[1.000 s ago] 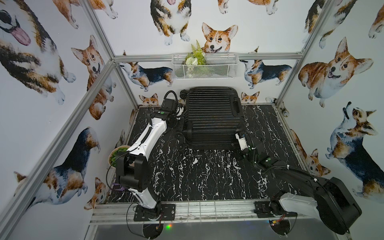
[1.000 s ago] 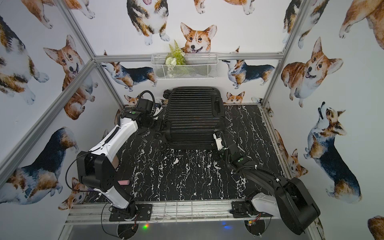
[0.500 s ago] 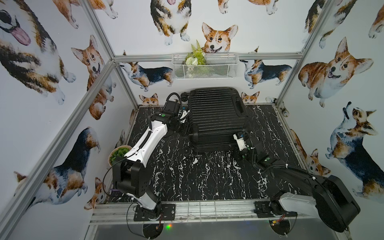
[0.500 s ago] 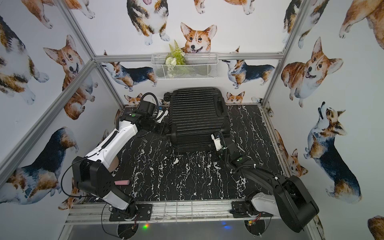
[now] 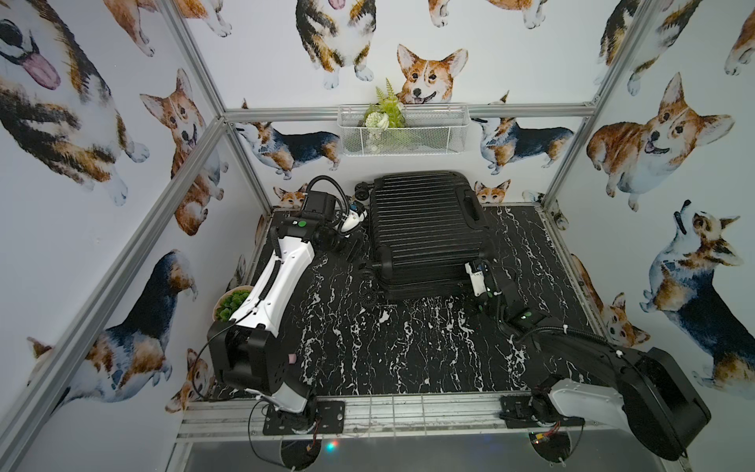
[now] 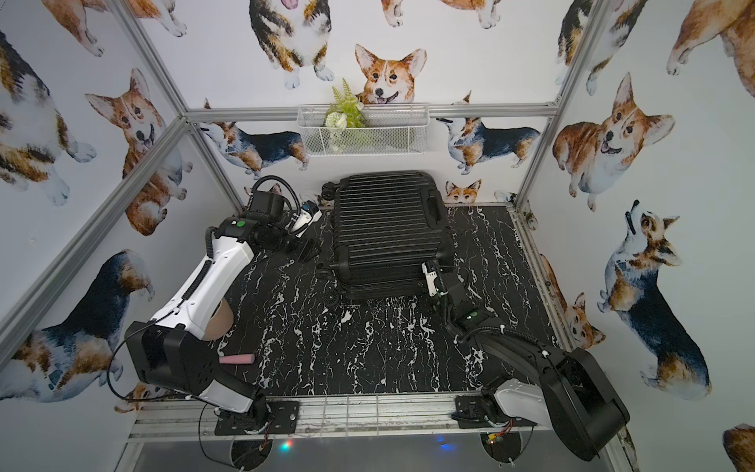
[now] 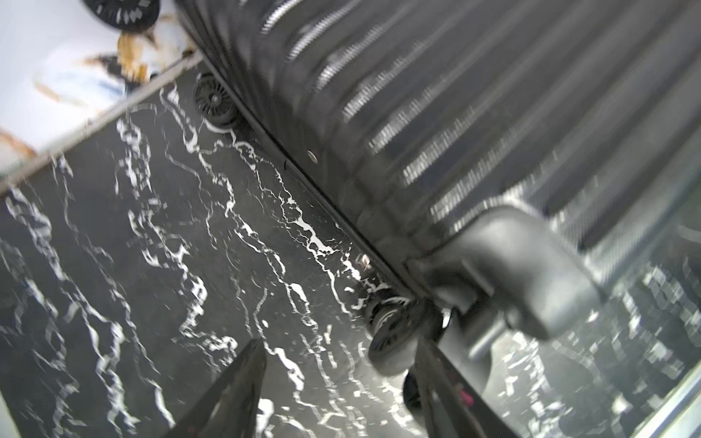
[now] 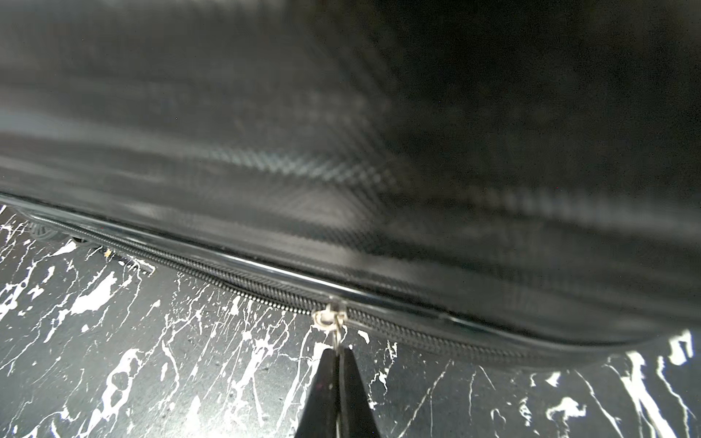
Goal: Close the suitcase zippers
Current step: Zip the zipper on the suitcase.
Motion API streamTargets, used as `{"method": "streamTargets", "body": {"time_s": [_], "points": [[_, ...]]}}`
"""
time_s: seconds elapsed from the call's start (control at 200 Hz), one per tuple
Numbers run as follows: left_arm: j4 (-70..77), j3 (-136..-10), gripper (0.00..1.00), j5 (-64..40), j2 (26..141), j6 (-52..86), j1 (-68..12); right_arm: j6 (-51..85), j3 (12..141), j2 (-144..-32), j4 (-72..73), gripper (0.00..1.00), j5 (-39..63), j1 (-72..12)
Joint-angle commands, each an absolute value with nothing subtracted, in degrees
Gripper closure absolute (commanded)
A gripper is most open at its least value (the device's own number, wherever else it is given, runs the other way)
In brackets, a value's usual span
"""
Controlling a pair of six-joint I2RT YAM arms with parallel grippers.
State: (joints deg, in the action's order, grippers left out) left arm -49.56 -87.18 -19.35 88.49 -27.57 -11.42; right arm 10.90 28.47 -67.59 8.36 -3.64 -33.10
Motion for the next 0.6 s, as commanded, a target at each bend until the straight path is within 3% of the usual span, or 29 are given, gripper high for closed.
{"method": "streamTargets", "body": {"time_s": [0.0,0.09,0.255,0.59], "points": [[-51.76,-85.57,0.29,-36.73,86.86,-54.16,-6.96,12.35,28.75,-68.13,7.14,1.00,-6.06,-33.13],[-58.57,-87.40,0.25,-45.05,88.21,-66.70,-4.43,12.32,28.72,-67.98,7.14,1.00,-5.88,-33.13],[-75.93,-96.83,0.22,-45.75,96.63,-79.03,-4.97,11.97,28.48,-67.51,7.18,1.00,-6.41,-33.12],[-68.68,-93.15,0.21,-36.64,98.80,-76.03,-10.11,11.98,28.70,-67.70,7.08,1.00,-5.97,-33.08]]}}
